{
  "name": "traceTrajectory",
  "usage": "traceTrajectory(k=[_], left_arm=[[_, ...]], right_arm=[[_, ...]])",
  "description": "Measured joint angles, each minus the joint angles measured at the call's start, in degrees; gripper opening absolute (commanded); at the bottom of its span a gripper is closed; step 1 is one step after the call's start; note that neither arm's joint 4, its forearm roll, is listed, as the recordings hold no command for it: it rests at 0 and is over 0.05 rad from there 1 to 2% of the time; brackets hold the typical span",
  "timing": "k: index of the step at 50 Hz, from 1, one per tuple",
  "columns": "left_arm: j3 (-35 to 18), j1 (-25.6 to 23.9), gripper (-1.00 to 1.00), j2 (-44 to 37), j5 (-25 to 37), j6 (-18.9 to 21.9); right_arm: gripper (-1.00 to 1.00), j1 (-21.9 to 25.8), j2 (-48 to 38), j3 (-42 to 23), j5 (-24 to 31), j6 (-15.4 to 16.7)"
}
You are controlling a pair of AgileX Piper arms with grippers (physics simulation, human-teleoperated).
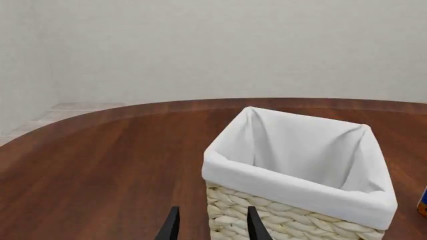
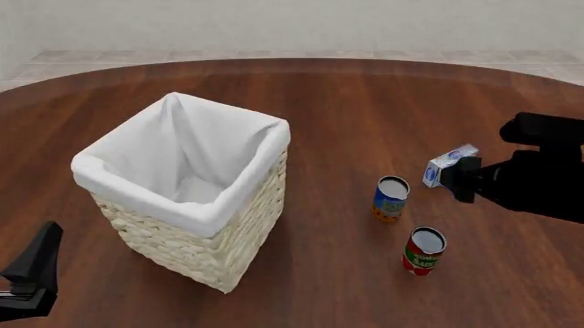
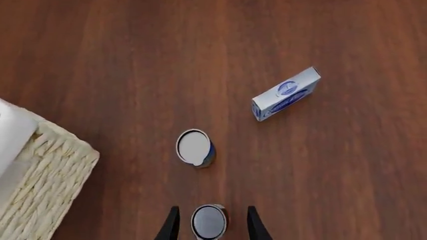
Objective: Pick up the tomato sauce, and put it in the basket.
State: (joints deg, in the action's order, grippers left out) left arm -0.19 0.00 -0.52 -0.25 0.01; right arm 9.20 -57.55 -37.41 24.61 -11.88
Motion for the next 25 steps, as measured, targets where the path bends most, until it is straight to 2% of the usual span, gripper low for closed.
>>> traceTrajectory(k=[25], left_arm=[[0.0, 0.0, 1.0, 0.0, 0.0, 0.0]], right_arm=[[1.0, 1.01, -1.15, 4.21, -0.53, -1.38]])
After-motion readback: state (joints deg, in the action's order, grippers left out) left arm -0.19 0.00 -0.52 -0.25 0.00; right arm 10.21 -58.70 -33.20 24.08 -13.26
